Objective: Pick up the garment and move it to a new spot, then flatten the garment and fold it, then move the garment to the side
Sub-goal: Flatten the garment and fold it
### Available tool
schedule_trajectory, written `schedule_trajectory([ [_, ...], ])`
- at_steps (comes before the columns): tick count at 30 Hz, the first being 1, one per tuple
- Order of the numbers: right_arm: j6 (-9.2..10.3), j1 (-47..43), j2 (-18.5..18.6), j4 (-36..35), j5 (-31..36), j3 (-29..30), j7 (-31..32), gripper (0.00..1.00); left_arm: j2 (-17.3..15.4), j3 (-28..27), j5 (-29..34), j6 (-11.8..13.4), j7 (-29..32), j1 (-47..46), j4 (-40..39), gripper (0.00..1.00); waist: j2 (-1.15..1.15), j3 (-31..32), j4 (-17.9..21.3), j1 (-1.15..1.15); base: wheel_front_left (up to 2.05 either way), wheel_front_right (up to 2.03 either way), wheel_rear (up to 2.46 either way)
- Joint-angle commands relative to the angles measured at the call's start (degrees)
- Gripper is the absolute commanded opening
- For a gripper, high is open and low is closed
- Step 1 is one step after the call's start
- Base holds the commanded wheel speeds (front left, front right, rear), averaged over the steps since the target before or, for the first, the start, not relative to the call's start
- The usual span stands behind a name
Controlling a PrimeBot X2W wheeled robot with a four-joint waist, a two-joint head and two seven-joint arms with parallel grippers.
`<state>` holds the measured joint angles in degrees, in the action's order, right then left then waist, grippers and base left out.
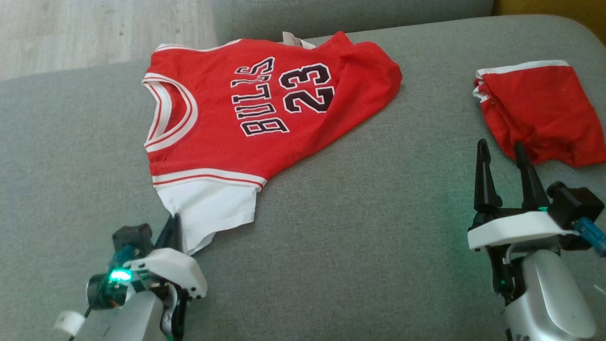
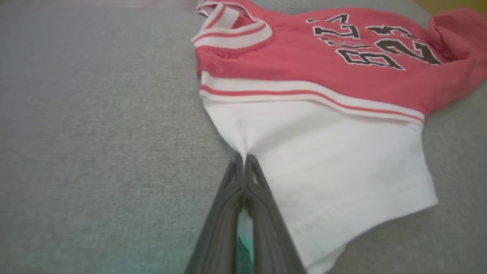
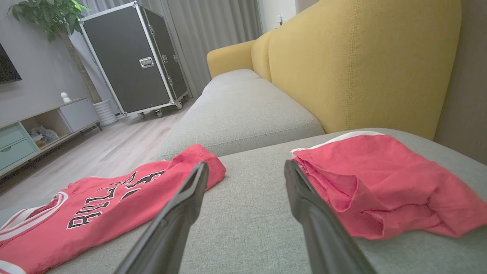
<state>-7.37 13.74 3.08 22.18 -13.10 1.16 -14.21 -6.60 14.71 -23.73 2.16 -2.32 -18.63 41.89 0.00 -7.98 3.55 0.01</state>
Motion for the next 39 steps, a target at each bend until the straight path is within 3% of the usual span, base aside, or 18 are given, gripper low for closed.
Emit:
schedule_trajectory([
  [1, -0.12, 1.6, -0.2, -1.0, 0.3, -1.2, -0.8, 1.0, -1.6, -2.5, -0.4, 1.0, -2.2, -0.5, -1.6, 0.0, 0.0, 0.6, -0.3, -0.01, 0.0, 0.0, 0.0],
  [14, -0.12, 1.6, -0.2, 0.8, 0.7, -1.9, -0.8, 1.0, -6.0, -6.2, 1.1, 5.7, -11.2, 0.3, -5.4, 0.0, 0.0, 2.7, -1.2, -0.01, 0.0, 0.0, 0.0],
  [18, -0.12, 1.6, -0.2, 1.5, 0.9, -2.0, -0.8, 1.0, -6.1, -5.4, 1.3, 5.0, -11.1, 1.2, -5.4, 0.0, 0.0, 2.8, -1.5, -0.01, 0.0, 0.0, 0.0],
  [19, -0.12, 1.6, -0.2, 1.6, 0.9, -2.1, -0.8, 1.0, -6.0, -5.2, 1.3, 4.8, -11.1, 1.3, -5.4, 0.62, 0.0, 2.8, -1.6, -0.01, 0.0, 0.0, 0.0],
  [20, -0.12, 1.6, -0.2, 1.8, 0.9, -2.1, -0.8, 1.0, -5.9, -5.0, 1.3, 4.7, -11.1, 1.3, -5.4, 1.0, 0.0, 2.7, -1.7, -0.01, 0.0, 0.0, 0.0],
  [30, -0.12, 3.5, -0.2, 6.0, 3.2, -1.9, -0.6, 1.0, -3.0, -4.1, 2.2, 2.5, -12.6, 1.4, -12.4, 1.0, 0.0, 1.7, -5.9, -0.01, 0.0, 0.0, 0.0],
  [39, -0.12, 16.6, -0.2, 22.1, 7.3, 3.9, 6.4, 1.0, -0.1, -2.2, 4.6, 0.3, -12.7, 0.7, -16.2, 1.0, 0.0, -1.8, -12.6, -0.01, 0.0, 0.0, 0.0],
])
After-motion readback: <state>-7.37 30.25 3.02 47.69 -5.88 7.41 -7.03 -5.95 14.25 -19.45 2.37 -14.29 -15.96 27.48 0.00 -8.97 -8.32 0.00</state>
